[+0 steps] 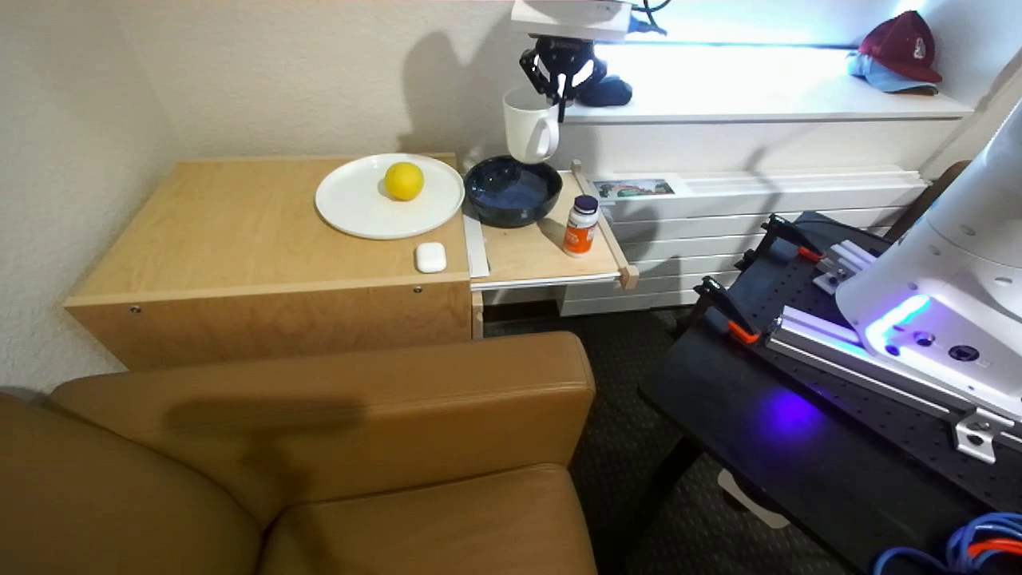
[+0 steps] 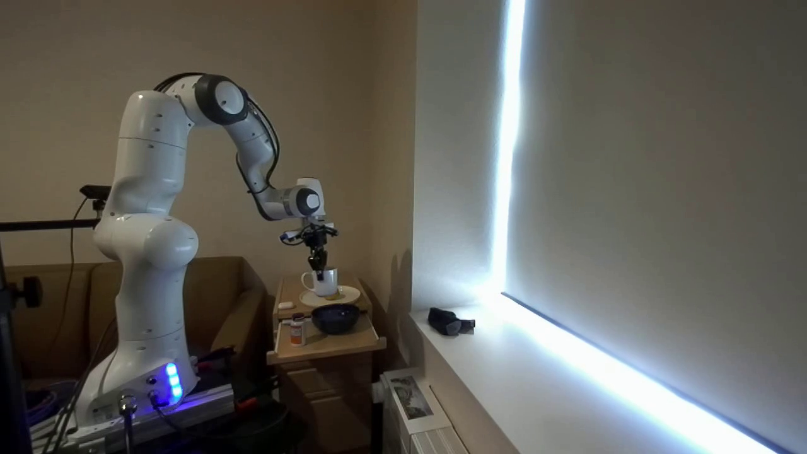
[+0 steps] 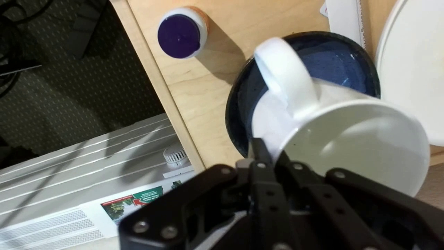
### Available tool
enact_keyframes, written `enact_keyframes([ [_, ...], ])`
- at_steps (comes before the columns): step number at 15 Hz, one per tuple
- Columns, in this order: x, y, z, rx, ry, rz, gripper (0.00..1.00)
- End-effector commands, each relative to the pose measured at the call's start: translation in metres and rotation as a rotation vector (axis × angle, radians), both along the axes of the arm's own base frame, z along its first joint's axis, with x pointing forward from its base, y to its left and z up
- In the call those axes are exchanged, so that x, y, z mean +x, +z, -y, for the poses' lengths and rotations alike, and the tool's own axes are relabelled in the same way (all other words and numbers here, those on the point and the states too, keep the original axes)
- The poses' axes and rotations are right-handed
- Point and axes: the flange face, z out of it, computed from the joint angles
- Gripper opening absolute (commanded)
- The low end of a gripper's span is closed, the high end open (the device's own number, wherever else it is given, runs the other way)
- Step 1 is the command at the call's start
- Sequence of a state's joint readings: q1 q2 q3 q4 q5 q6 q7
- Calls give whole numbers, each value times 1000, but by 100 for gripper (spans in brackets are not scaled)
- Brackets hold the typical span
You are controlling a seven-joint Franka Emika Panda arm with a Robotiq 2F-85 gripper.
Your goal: Remove the white mug from the black bowl and place it on the window sill, remove the white mug from the window sill and put it in the black bowl
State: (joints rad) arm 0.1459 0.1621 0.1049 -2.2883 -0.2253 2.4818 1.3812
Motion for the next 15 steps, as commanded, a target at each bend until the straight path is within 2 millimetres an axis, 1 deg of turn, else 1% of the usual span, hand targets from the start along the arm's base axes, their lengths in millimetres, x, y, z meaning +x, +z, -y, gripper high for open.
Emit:
enact_keyframes([
  [1, 4, -8, 3, -14, -23, 0, 1],
  [3, 11, -29, 6, -28, -87, 21, 1],
  [7, 23, -58, 9, 28, -250, 58, 1],
  [11, 35, -76, 10, 99, -353, 75, 1],
  [12, 35, -83, 9, 107, -360, 60, 1],
  [13, 27, -78, 11, 85, -332, 48, 1],
  [14, 28, -82, 11, 85, -337, 43, 5],
  [15, 28, -85, 11, 83, -336, 39, 5],
])
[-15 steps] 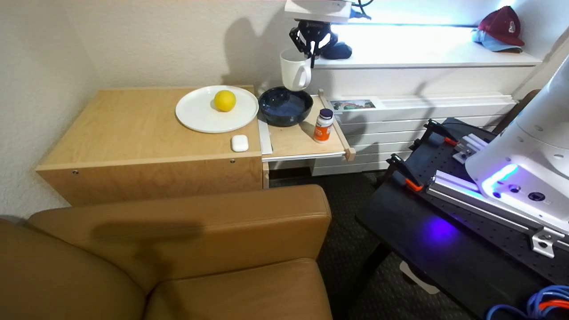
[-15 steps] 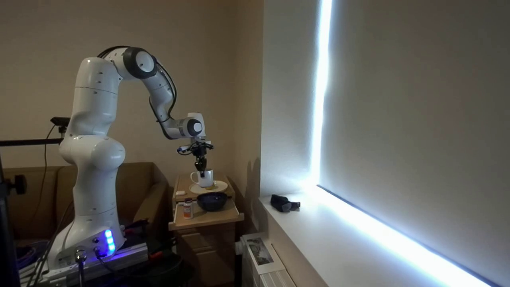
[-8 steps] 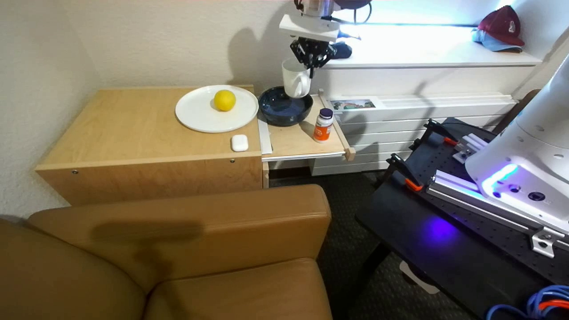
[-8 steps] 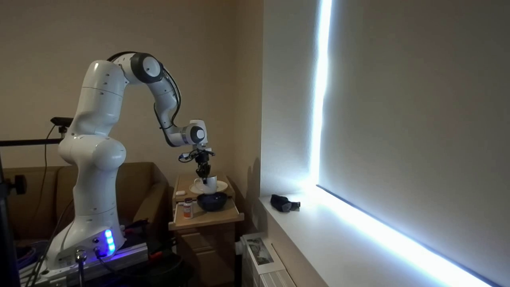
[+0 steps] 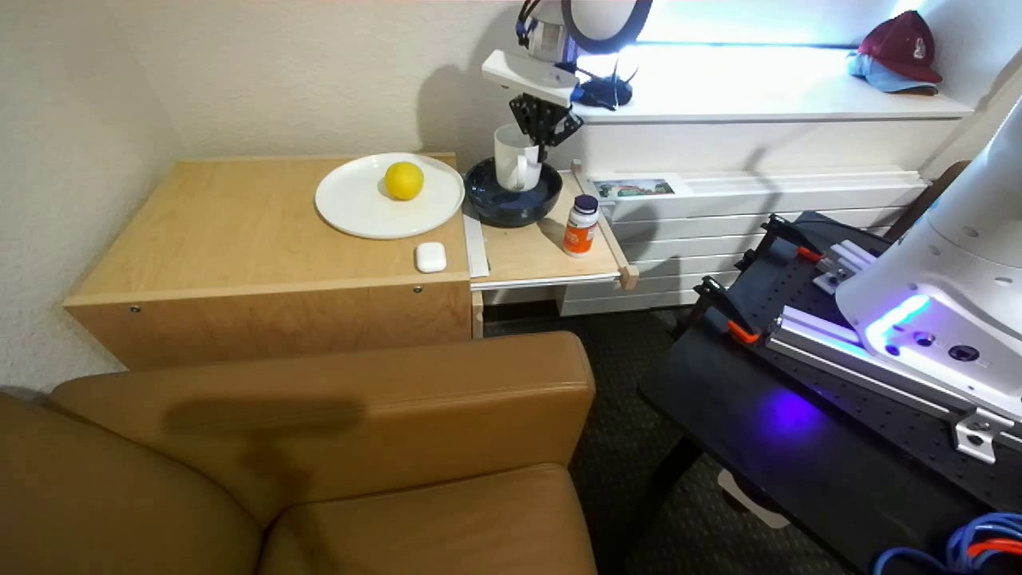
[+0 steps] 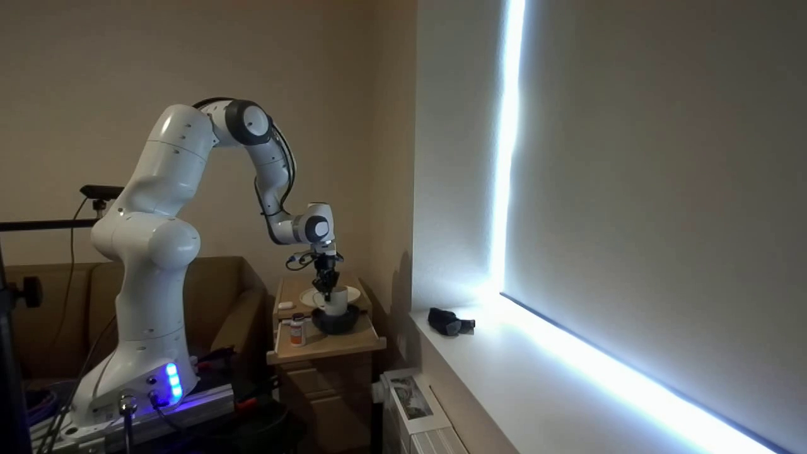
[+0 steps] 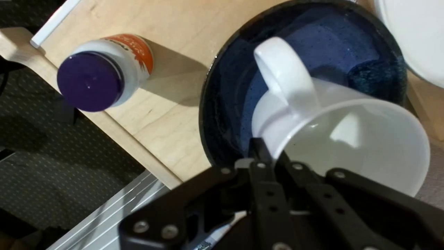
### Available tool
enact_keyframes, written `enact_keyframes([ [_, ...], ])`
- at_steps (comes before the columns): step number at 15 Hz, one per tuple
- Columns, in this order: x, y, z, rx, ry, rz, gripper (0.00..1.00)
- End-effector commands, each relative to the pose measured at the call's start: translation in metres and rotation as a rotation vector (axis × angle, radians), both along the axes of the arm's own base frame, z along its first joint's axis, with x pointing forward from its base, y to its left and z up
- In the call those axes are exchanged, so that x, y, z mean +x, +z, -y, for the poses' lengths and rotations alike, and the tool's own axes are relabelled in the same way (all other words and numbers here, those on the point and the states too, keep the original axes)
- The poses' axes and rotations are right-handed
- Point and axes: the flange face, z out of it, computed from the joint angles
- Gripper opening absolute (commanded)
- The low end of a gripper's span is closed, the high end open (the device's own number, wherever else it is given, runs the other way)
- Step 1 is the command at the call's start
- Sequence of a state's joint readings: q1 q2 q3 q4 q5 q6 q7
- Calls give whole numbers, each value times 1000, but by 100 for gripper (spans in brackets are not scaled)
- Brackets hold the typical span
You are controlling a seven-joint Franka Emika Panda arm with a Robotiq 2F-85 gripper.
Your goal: Remove the white mug from the black bowl and place it on the window sill, remove the white mug from the window sill and put it in the black bowl
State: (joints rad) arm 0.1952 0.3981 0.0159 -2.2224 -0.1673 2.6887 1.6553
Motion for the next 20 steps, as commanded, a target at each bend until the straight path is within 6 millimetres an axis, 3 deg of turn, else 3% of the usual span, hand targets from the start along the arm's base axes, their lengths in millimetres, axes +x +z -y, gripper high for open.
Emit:
enact_keyframes([
  [1, 0, 0, 0, -1, 1, -1, 5],
  [2, 0, 0, 0, -2, 2, -1, 1],
  [12, 27, -18, -20, 42, -100, -29, 1],
  [14, 13, -43, -15, 32, -131, -54, 1],
  [15, 16, -28, -16, 32, -105, -33, 5],
  [17, 13, -42, -15, 27, -112, -51, 5],
  [20, 14, -42, -15, 27, -116, -51, 1],
])
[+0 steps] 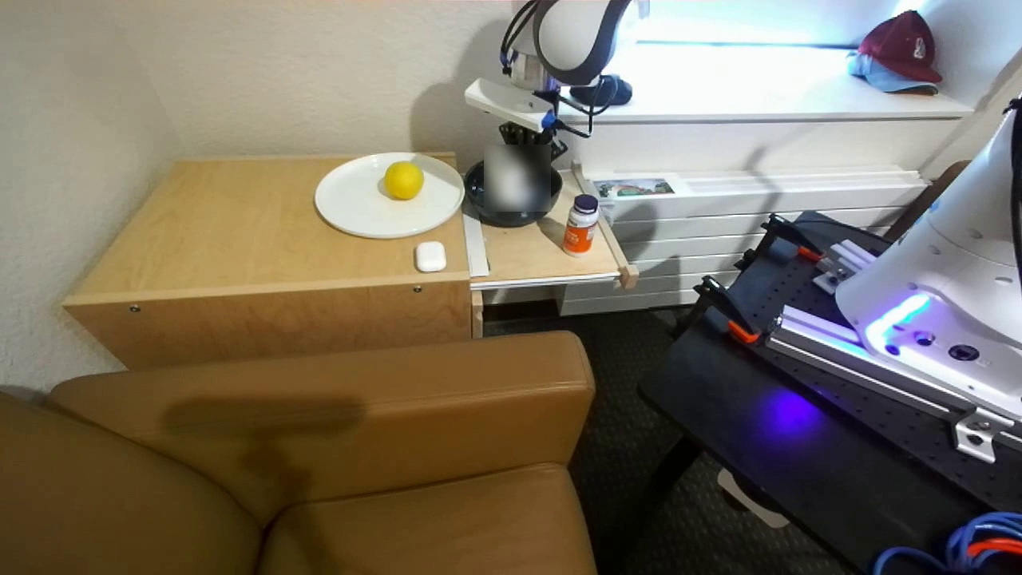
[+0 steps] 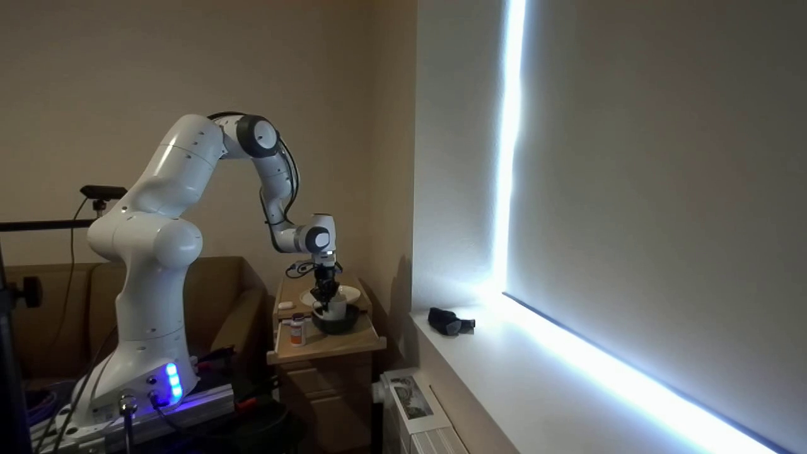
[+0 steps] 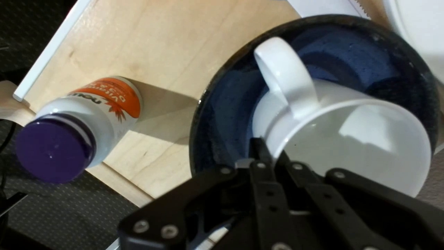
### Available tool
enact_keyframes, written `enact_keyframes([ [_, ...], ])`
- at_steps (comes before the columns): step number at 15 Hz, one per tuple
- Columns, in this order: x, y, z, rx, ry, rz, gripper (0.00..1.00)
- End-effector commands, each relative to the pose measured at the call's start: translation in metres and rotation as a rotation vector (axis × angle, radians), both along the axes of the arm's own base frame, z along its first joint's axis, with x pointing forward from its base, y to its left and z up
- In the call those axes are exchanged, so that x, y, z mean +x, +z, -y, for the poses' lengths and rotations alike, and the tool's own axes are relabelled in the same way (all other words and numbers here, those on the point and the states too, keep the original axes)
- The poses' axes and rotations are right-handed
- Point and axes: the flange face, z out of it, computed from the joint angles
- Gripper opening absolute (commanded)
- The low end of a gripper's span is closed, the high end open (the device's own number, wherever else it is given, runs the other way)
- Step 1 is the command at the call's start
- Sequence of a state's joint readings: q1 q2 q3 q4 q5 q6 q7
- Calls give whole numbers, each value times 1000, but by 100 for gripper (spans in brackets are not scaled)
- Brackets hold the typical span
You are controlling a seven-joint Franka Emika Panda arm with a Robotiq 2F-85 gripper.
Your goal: Remove the white mug from the black bowl and place it on the window sill, remove the white mug from the window sill and put it in the black bowl
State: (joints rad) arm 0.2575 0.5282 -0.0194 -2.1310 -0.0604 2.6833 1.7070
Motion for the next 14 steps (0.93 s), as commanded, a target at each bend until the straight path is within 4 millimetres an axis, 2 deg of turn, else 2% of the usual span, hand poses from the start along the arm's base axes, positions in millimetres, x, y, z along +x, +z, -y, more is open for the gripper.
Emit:
enact_keyframes([
  [1, 1, -1, -1, 3, 0, -7, 1],
  [3, -2, -6, -1, 3, -2, -15, 1],
  [4, -2, -6, -2, 11, -4, -17, 29],
  [5, -3, -4, -2, 17, -3, -15, 31],
  [7, -3, 1, -1, 21, -9, -15, 44],
  [10, -8, 10, 4, 27, -20, 0, 66],
  [14, -22, 41, 16, 36, -12, 21, 94],
])
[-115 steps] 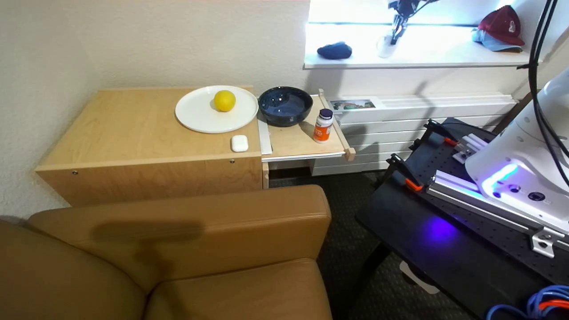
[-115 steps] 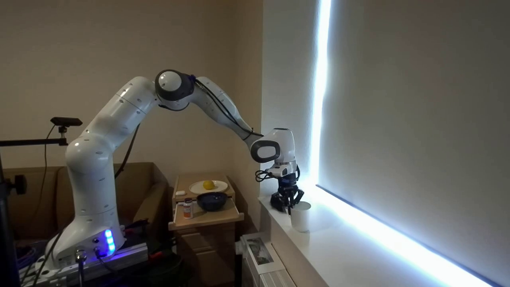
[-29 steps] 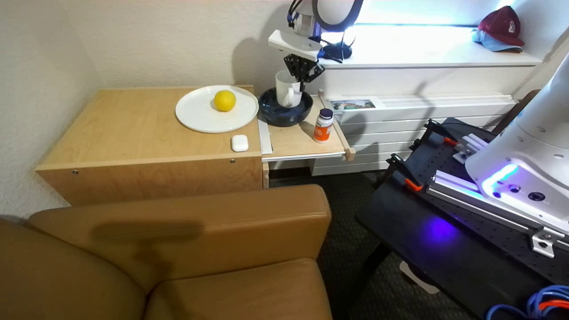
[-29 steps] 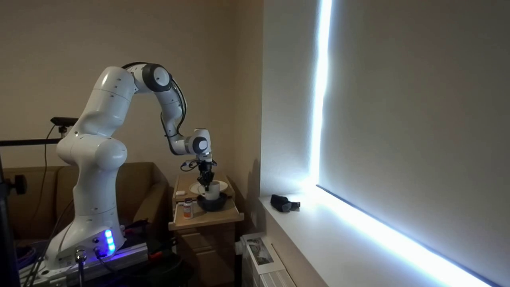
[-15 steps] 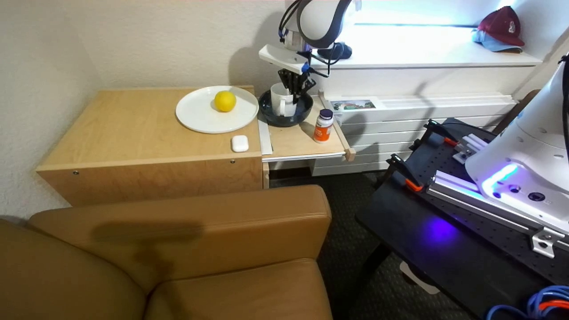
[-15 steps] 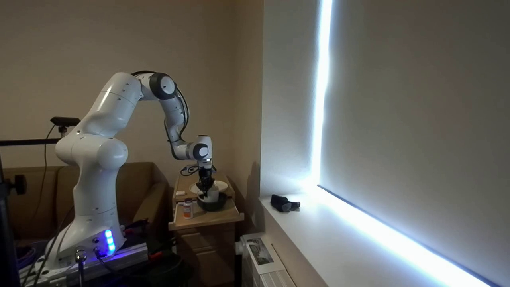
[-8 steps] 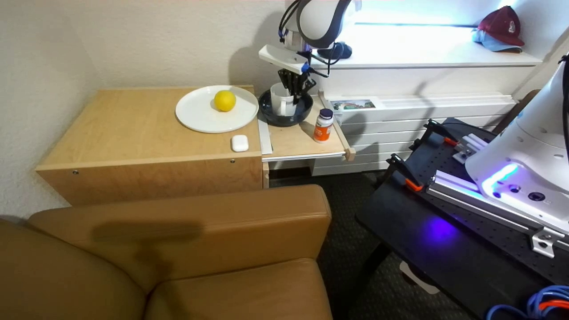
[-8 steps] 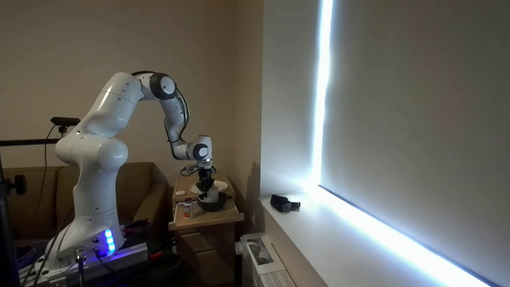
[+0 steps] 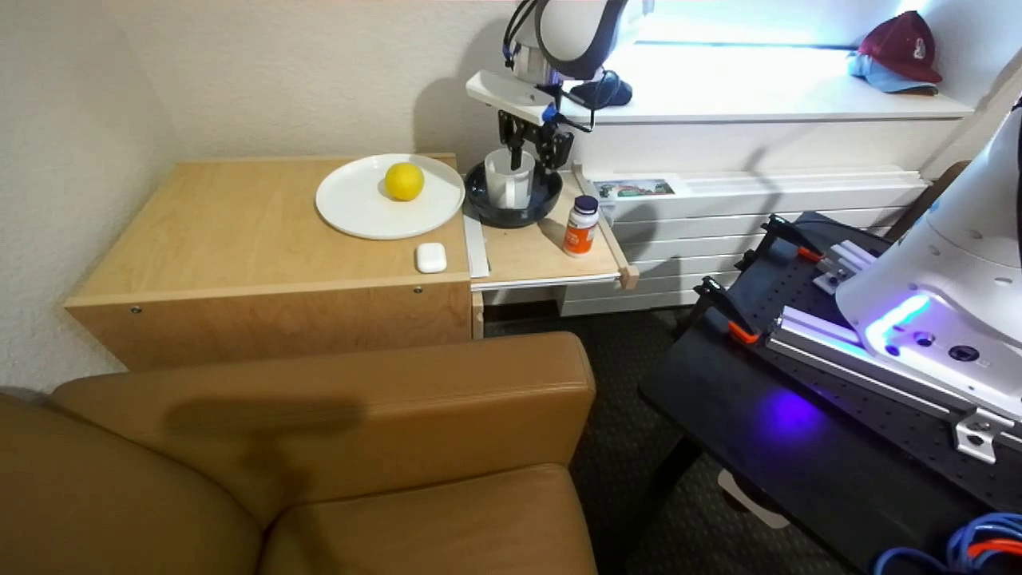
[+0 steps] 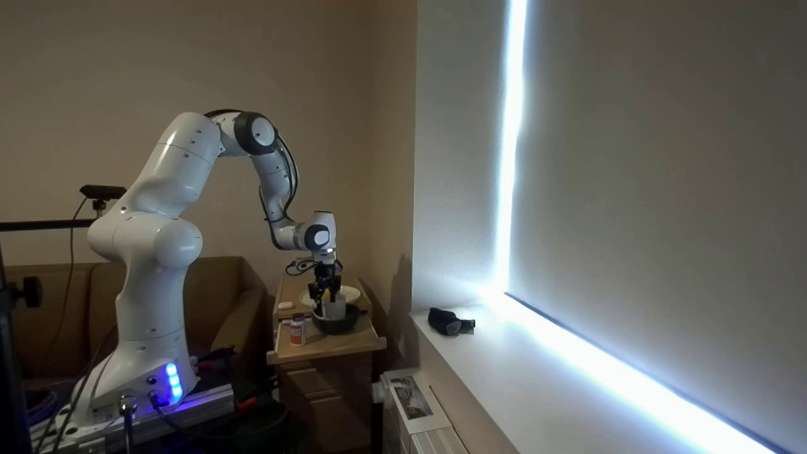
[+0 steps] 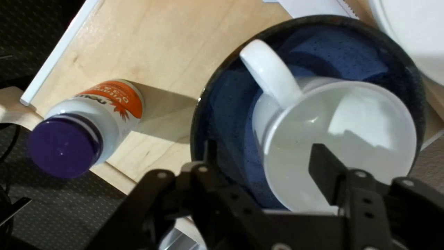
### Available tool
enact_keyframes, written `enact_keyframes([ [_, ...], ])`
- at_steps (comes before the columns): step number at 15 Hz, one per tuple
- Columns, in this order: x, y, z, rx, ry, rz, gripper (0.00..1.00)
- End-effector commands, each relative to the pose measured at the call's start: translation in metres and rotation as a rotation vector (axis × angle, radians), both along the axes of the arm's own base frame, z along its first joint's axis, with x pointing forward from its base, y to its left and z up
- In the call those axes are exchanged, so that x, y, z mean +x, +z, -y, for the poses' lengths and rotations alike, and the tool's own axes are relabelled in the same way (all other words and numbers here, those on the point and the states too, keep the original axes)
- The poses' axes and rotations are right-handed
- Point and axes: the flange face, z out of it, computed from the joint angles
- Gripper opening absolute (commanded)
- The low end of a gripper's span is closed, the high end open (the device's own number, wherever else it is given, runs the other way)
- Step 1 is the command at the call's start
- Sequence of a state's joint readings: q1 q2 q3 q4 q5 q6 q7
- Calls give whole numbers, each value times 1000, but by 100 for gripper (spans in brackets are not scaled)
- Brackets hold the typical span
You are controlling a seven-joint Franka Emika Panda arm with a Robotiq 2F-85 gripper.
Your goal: Remove the white mug from the black bowl and place it on the window sill, remove the white mug from the window sill and put it in the black bowl
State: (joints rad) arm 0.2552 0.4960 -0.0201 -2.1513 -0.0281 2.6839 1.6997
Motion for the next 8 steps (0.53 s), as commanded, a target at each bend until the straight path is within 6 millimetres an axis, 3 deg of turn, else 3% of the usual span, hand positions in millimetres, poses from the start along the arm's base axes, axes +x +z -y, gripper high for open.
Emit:
enact_keyframes([
  [1, -30, 43, 16, 23, 41, 2, 100],
  [6, -81, 116, 21, 147, 249, 129, 100],
  [7, -52, 90, 12, 132, 195, 66, 100],
  [8, -60, 105, 13, 148, 221, 92, 100],
])
